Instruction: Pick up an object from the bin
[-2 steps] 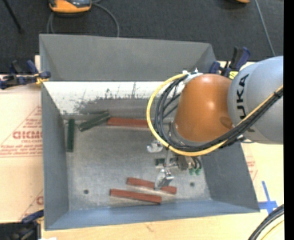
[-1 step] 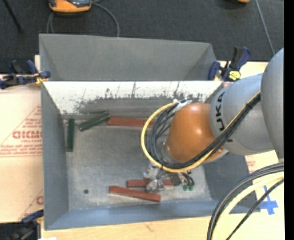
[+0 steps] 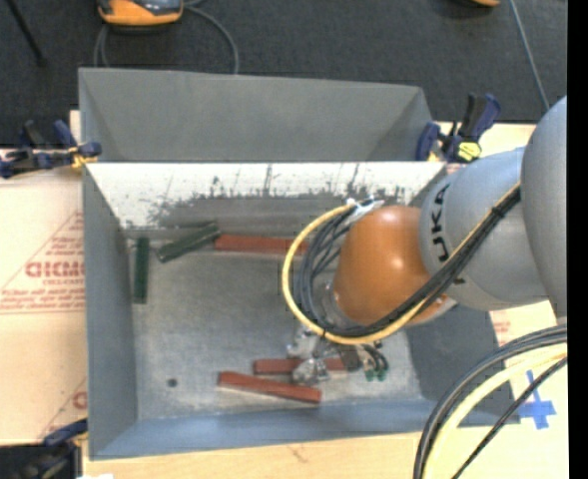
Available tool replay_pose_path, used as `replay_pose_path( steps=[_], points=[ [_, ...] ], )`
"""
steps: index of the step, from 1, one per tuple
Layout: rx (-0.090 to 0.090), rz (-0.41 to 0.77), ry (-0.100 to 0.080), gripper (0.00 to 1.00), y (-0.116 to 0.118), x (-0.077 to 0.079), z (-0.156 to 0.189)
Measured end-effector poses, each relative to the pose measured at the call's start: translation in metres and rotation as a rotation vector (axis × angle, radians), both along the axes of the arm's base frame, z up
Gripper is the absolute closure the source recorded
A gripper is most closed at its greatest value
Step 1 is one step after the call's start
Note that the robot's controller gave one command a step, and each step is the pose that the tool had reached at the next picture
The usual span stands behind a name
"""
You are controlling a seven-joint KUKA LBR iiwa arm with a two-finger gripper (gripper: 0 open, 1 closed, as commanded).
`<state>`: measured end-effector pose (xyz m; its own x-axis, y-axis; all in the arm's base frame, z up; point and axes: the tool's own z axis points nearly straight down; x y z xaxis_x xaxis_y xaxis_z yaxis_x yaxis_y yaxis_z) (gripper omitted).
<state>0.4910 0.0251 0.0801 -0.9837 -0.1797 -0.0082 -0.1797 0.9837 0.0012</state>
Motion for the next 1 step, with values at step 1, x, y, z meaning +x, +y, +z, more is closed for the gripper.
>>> replay_pose_path(
  steps=[1],
  points=[
    [-0.003, -0.066, 0.000, 1.00, -0.0089, 0.0461, 0.1499]
  ],
)
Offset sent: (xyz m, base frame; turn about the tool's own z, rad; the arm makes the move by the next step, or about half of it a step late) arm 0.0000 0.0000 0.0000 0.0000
